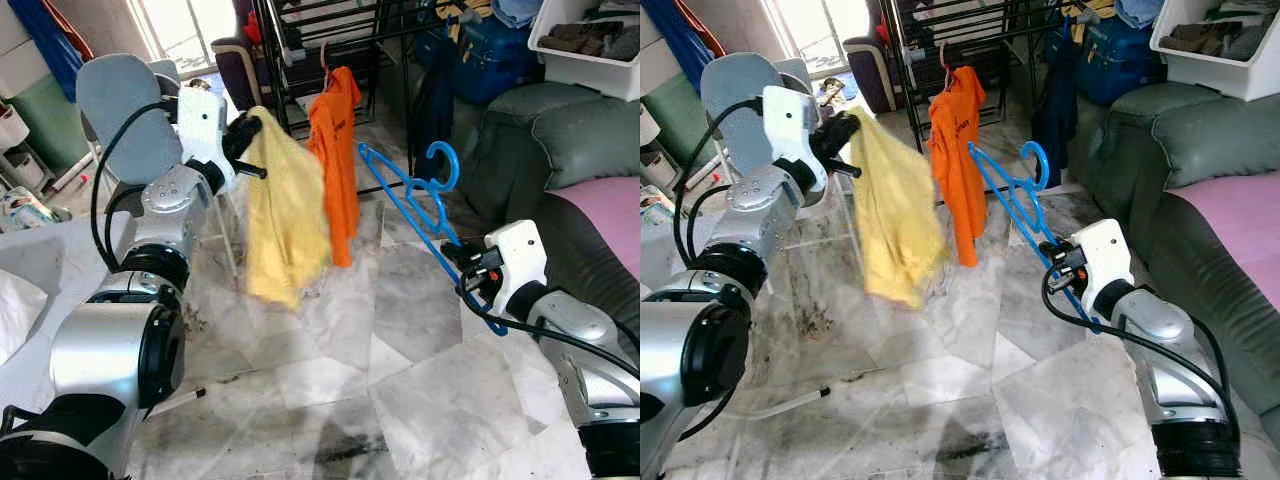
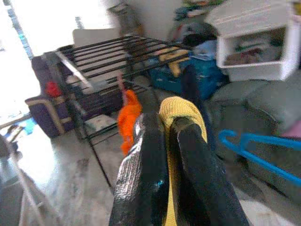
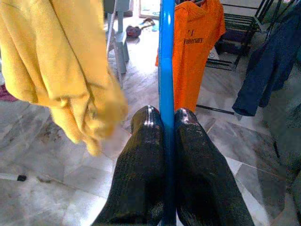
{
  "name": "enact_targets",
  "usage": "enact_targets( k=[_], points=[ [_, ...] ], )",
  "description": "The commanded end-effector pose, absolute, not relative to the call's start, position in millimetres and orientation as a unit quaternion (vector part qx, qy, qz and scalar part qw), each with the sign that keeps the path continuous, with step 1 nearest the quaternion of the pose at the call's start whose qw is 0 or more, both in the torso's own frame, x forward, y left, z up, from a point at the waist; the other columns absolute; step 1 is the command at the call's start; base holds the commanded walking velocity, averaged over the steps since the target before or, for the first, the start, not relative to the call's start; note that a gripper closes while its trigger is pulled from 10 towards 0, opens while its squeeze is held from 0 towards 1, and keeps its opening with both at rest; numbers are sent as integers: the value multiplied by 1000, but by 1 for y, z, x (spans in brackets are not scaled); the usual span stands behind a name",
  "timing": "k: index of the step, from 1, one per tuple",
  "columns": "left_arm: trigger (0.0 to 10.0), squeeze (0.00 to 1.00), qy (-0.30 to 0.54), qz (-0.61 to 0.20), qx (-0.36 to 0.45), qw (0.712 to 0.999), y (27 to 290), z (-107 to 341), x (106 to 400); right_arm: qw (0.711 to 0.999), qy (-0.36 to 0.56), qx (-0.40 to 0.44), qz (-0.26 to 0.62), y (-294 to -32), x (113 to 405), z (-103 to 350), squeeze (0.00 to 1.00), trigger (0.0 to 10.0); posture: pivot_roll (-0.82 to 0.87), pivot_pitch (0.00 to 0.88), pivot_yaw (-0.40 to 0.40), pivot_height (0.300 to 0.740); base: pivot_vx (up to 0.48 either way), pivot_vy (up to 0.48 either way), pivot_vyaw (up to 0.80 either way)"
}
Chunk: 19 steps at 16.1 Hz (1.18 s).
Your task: Hang hanger
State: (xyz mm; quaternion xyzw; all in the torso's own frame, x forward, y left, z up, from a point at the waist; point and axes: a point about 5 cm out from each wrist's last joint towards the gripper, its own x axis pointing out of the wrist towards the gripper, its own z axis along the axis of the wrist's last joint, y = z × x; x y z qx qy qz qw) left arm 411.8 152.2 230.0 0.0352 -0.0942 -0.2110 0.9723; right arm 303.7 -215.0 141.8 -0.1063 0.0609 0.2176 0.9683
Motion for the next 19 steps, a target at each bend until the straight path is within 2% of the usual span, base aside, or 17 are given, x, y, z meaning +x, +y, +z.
enact_targets(
  k=[1, 4, 8, 11, 14, 16, 19],
  points=[
    [10000, 0, -120, -214, 64, 967, 154, 244, 413, 962, 52, -97, 249, -207, 301, 146, 0, 10000, -233, 0, 153, 740, 0, 0, 0],
    [10000, 0, -111, -206, 80, 969, 156, 241, 413, 942, 62, -69, 323, -205, 288, 154, 0, 10000, -238, 0, 156, 740, 0, 0, 0],
    [10000, 0, -93, -171, 130, 972, 163, 233, 413, 901, 103, -51, 418, -214, 258, 164, 0, 10000, -250, 0, 157, 740, 0, 0, 0],
    [10000, 0, -87, -151, 96, 980, 165, 230, 414, 872, 161, -70, 456, -219, 239, 153, 0, 10000, -259, 0, 154, 740, 0, 0, 0],
    [10000, 0, -105, -150, 72, 980, 163, 241, 415, 849, 198, -59, 486, -211, 227, 140, 0, 10000, -253, 0, 150, 740, 0, 0, 0],
    [10000, 0, -121, -169, 58, 976, 159, 250, 416, 849, 204, -53, 485, -207, 227, 134, 0, 10000, -247, 0, 152, 740, 0, 0, 0],
    [10000, 0, -145, -226, 44, 962, 154, 259, 413, 867, 202, -72, 449, -212, 235, 128, 0, 10000, -245, 0, 154, 740, 0, 0, 0]
  ],
)
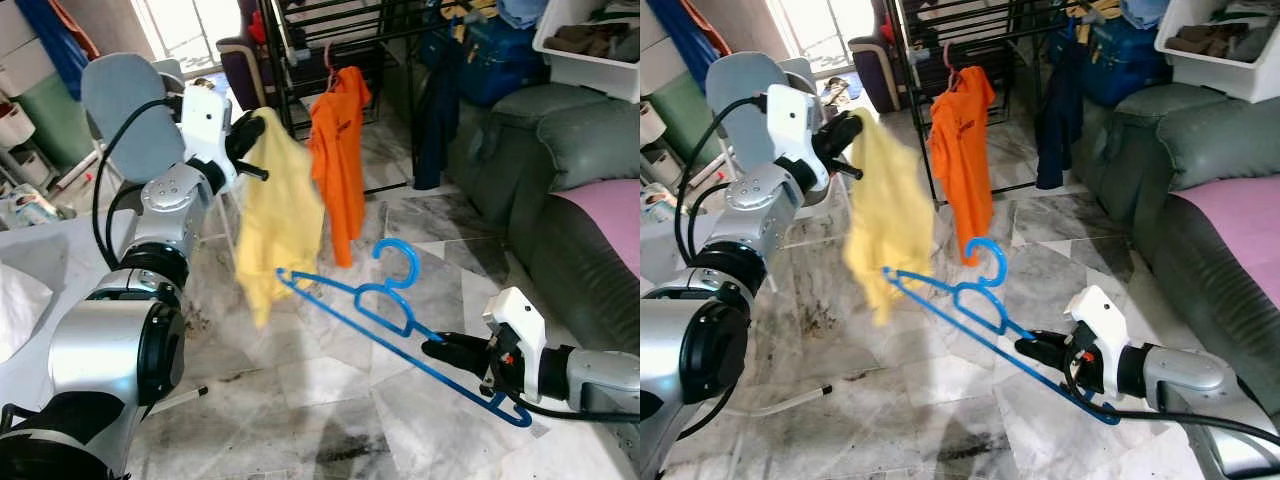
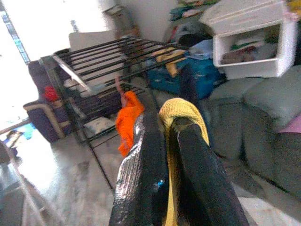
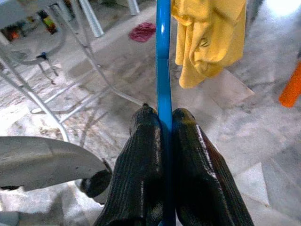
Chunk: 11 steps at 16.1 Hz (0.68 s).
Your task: Hang hanger
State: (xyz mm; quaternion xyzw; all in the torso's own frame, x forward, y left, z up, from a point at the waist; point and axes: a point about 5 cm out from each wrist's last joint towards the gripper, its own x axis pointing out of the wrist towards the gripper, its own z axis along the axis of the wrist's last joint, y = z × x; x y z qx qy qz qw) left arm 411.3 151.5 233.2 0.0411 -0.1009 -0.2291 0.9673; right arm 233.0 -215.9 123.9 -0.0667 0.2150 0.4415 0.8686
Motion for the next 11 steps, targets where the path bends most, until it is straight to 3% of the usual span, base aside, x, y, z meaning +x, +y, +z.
enact_targets(
  k=[1, 3, 6, 8, 10, 11],
  points=[
    [10000, 0, -140, -233, 66, 960, 155, 255, 412, 881, 191, -90, 423, -220, 241, 132, 0, 10000, -248, 0, 155, 740, 0, 0, 0],
    [10000, 0, -133, -226, 92, 961, 158, 250, 411, 894, 176, -109, 397, -228, 247, 138, 0, 10000, -249, 0, 156, 740, 0, 0, 0],
    [10000, 0, -105, -225, 144, 958, 165, 228, 407, 936, 126, -183, 272, -265, 269, 161, 0, 10000, -265, 0, 163, 740, 0, 0, 0],
    [10000, 0, -82, -312, 149, 935, 150, 212, 400, 951, 99, -186, 227, -277, 276, 170, 0, 10000, -263, 0, 163, 740, 0, 0, 0],
    [10000, 0, -60, -365, 138, 919, 140, 197, 394, 943, 107, -182, 256, -268, 273, 165, 0, 10000, -262, 0, 163, 740, 0, 0, 0],
    [10000, 0, -58, -355, 123, 925, 139, 192, 393, 942, 103, -180, 266, -265, 272, 164, 0, 10000, -263, 0, 168, 740, 0, 0, 0]
  ],
)
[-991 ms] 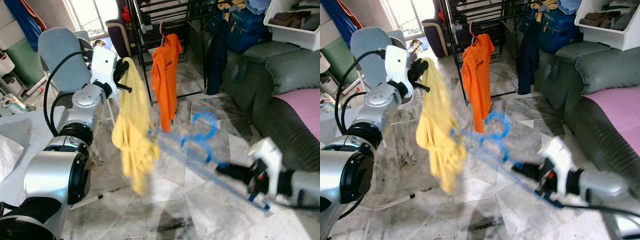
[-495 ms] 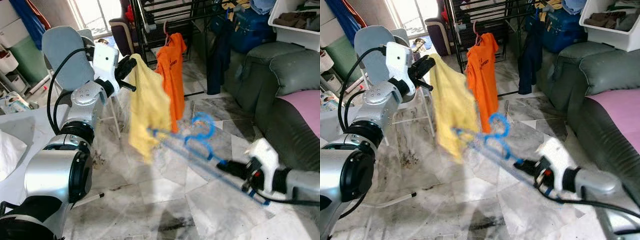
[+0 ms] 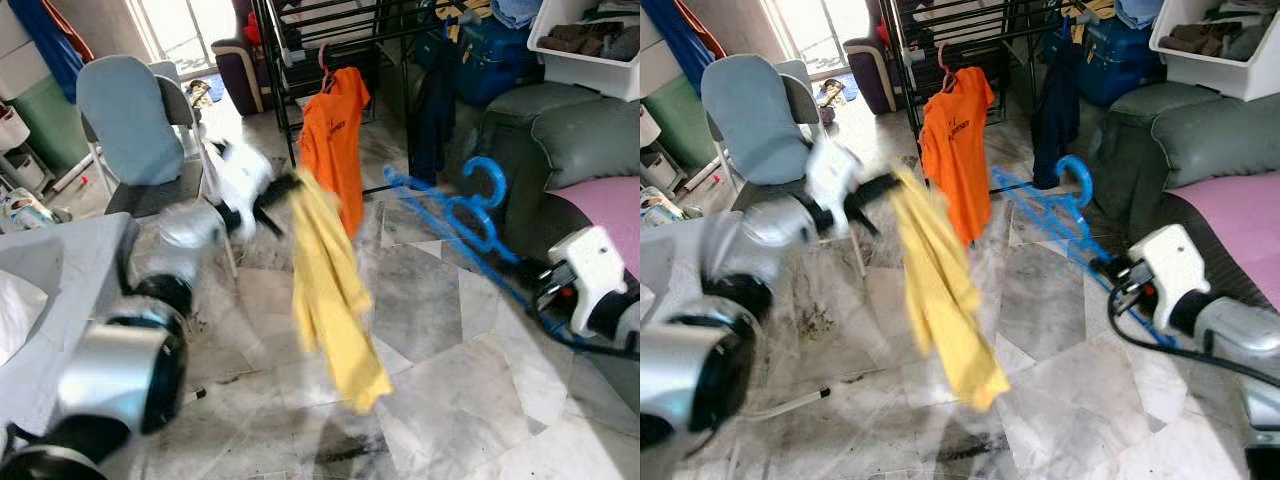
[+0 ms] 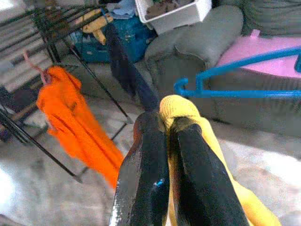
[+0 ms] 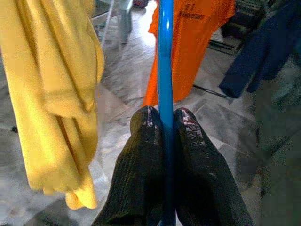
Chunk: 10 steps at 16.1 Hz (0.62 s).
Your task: Hang hanger
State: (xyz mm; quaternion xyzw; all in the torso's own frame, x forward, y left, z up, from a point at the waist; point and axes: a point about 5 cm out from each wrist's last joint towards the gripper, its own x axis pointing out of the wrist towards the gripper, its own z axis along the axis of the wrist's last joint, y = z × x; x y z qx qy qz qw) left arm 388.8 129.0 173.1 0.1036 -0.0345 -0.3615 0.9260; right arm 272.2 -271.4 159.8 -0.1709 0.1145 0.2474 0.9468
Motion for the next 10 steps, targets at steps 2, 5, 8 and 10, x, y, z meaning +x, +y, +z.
enact_targets(
  k=[2, 5, 8, 10],
  points=[
    [10000, 0, -48, -304, 34, 951, 137, 163, 385, 948, 98, -165, 255, -260, 274, 158, 0, 10000, -263, 0, 161, 740, 0, 0, 0],
    [10000, 0, -29, -95, -108, 989, 164, 128, 376, 966, 69, -149, 198, -256, 286, 154, 0, 10000, -262, 0, 145, 740, 0, 0, 0],
    [10000, 0, 16, 12, -199, 980, 177, 100, 366, 981, 32, -117, 149, -249, 302, 161, 0, 10000, -255, 0, 118, 740, 0, 0, 0],
    [10000, 0, 32, 11, -222, 974, 171, 90, 360, 984, 21, -110, 137, -245, 308, 163, 0, 10000, -253, 0, 103, 740, 0, 0, 0]
  ],
)
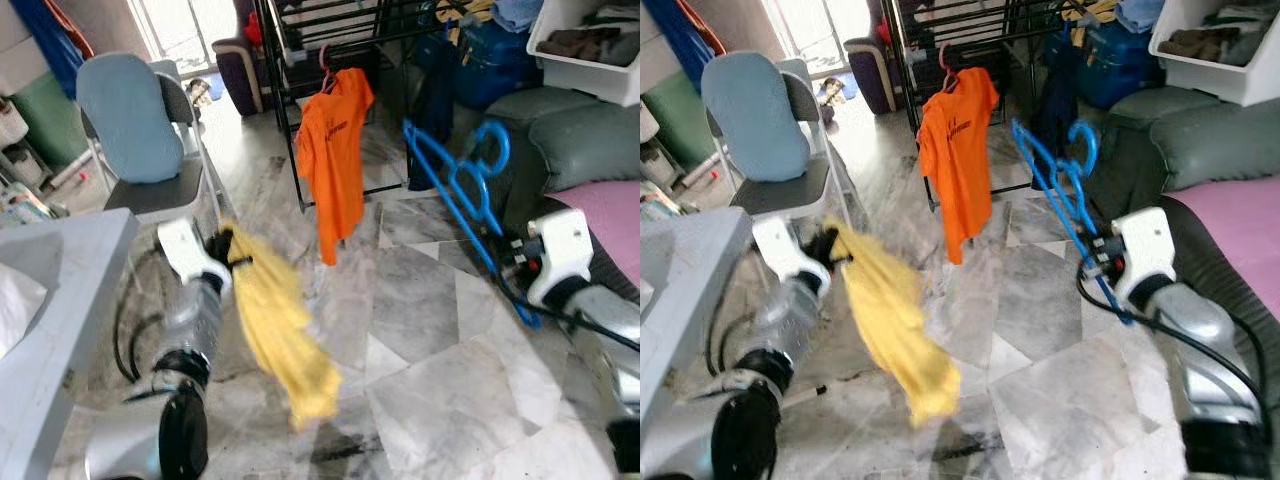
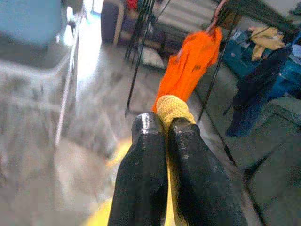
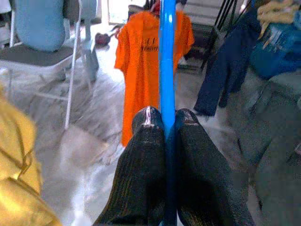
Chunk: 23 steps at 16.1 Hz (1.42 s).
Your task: Hang hanger
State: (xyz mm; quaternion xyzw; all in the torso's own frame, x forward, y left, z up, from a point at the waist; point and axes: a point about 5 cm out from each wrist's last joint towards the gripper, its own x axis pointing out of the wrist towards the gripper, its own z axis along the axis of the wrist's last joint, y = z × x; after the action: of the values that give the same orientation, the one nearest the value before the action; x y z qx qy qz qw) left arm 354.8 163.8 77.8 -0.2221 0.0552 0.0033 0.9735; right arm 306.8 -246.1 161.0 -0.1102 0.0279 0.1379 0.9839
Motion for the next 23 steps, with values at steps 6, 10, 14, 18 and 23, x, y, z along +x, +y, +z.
enact_targets(
  k=[6, 10, 14, 18, 23],
  points=[
    [10000, 0, -5, -87, -92, 992, 166, 83, 337, 982, 5, -94, 163, -227, 318, 165, 0, 10000, -222, 0, 66, 740, 0, 0, 0],
    [10000, 0, 1, -154, 8, 988, 193, 83, 316, 981, 10, -59, 187, -194, 318, 150, 0, 10000, -153, 0, 33, 740, 0, 0, 0],
    [10000, 0, 12, -127, 18, 992, 211, 62, 256, 981, 37, -15, 191, -174, 298, 126, 0, 10000, -112, 0, -5, 740, 0, 0, 0],
    [10000, 0, 24, -111, 38, 993, 213, 58, 220, 982, 61, -14, 180, -181, 290, 114, 0, 10000, -110, 0, -11, 740, 0, 0, 0],
    [10000, 0, -33, -265, 74, 961, 175, 92, 250, 979, 77, -31, 187, -189, 289, 114, 0, 10000, -141, 0, 20, 740, 0, 0, 0]
  ],
)
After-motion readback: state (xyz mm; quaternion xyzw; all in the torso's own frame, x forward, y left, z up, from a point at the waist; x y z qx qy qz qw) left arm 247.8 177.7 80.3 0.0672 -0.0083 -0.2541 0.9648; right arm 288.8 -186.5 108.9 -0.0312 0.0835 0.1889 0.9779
